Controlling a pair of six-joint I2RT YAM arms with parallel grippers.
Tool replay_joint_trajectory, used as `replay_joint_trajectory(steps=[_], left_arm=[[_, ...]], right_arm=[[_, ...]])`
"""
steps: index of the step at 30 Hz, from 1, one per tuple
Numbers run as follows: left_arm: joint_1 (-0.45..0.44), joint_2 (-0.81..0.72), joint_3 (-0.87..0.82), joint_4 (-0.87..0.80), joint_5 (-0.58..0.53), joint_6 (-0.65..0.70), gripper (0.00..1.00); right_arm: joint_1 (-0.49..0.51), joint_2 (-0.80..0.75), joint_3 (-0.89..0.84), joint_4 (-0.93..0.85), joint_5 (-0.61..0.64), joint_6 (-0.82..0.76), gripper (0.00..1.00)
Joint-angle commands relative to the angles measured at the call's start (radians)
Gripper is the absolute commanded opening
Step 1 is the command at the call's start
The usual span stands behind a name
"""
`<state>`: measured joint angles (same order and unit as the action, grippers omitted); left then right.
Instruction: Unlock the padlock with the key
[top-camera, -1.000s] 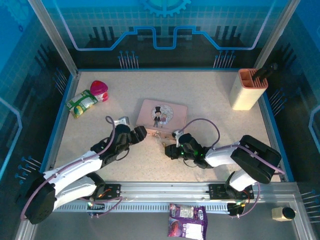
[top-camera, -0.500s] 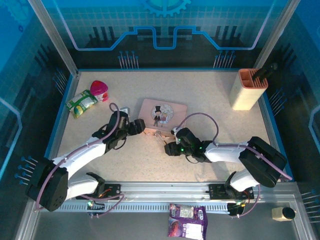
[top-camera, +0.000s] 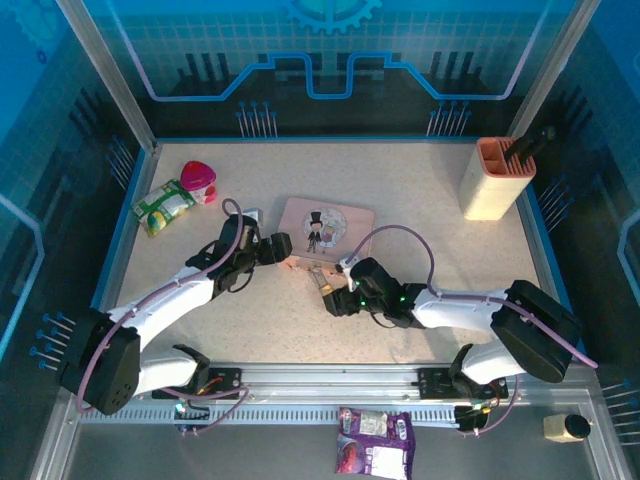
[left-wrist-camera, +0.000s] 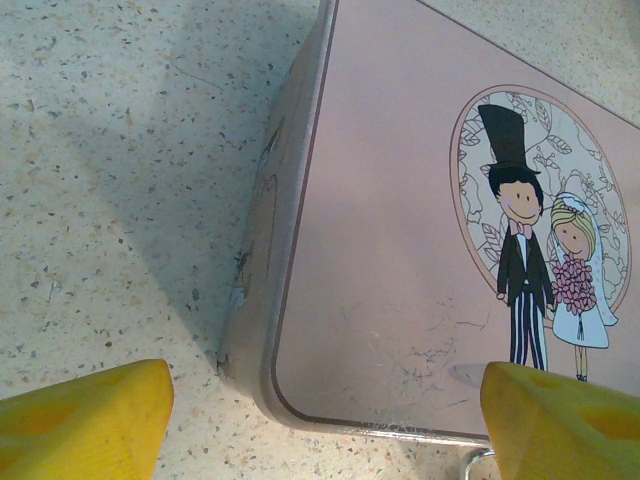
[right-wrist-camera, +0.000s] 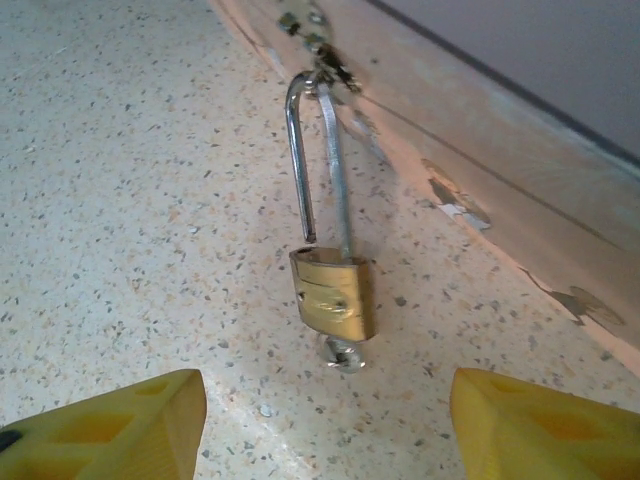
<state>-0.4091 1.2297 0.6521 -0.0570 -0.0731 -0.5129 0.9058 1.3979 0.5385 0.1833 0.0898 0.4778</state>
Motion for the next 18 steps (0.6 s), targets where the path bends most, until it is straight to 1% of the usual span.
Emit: replay_joint_trajectory(steps=[1, 6, 12, 18], left_arm=[[0.009, 0.001, 0.022, -0.021, 0.009, 0.028, 0.81], [0.011, 0.015, 0.027, -0.01, 0.015, 0.027, 0.82], [0.021, 0.04, 0.035, 0.007, 0.028, 0.026, 0.82], [0.032, 0.058, 0.032, 0.022, 0.037, 0.023, 0.81]], right_arm=[[0.016, 0.009, 0.035, 0.025, 0.03, -0.02, 0.67], [0.012, 0.092, 0.125, -0.051, 0.097, -0.007, 0.64], [-0.039, 0.169, 0.17, -0.051, 0.043, -0.005, 0.6], [-0.064, 0.223, 0.19, -0.055, -0.034, -0.025, 0.51]])
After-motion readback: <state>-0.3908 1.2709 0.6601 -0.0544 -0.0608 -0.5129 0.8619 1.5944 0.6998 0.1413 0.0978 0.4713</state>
